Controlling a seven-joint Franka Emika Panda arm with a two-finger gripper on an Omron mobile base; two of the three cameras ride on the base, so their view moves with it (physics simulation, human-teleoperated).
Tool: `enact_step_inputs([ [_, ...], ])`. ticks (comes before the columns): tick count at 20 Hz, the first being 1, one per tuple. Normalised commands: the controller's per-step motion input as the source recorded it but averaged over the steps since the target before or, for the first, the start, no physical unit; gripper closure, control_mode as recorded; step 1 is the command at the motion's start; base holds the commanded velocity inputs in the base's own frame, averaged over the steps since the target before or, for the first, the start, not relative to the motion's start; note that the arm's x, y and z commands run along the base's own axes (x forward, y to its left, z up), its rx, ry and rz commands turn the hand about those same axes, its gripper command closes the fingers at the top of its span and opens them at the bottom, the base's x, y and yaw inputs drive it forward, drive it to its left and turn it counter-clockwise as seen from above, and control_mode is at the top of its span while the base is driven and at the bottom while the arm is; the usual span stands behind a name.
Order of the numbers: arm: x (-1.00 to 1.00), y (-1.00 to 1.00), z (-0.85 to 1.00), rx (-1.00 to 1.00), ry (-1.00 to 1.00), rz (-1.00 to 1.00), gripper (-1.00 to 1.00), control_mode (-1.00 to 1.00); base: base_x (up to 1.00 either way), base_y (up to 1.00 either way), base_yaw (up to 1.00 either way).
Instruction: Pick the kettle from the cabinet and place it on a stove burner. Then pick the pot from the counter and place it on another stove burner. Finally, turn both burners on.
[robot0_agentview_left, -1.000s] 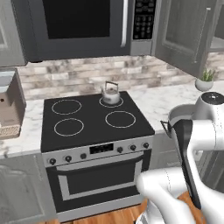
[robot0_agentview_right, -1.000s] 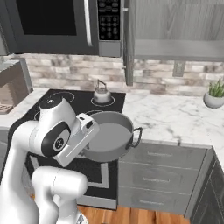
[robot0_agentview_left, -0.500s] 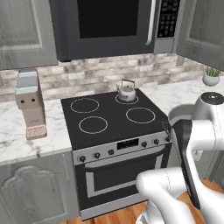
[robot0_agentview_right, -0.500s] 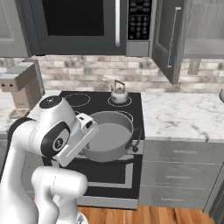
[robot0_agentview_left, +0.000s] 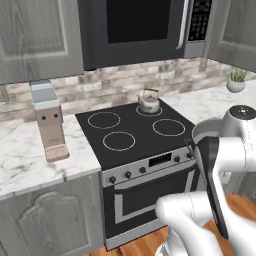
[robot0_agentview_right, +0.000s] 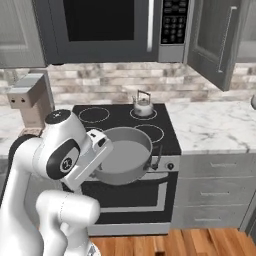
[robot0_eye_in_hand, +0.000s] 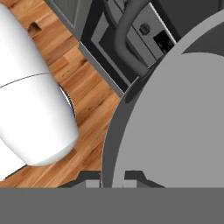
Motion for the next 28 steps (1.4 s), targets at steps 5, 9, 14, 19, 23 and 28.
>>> enact_step_inputs([
  [5, 0.0, 0.0, 0.0, 0.0, 0.0, 0.0, 1.0, 1.0, 0.32, 0.38, -0.14],
  [9, 0.0, 0.0, 0.0, 0.0, 0.0, 0.0, 1.0, 1.0, 0.56, 0.14, -0.06],
  [14, 0.0, 0.0, 0.0, 0.0, 0.0, 0.0, 1.0, 1.0, 0.53, 0.01, 0.0],
  [19, 0.0, 0.0, 0.0, 0.0, 0.0, 0.0, 1.0, 1.0, 0.41, 0.0, 0.0],
  [23, 0.0, 0.0, 0.0, 0.0, 0.0, 0.0, 1.0, 1.0, 0.28, 0.0, 0.0],
  [28, 0.0, 0.0, 0.0, 0.0, 0.0, 0.0, 1.0, 1.0, 0.41, 0.0, 0.0],
])
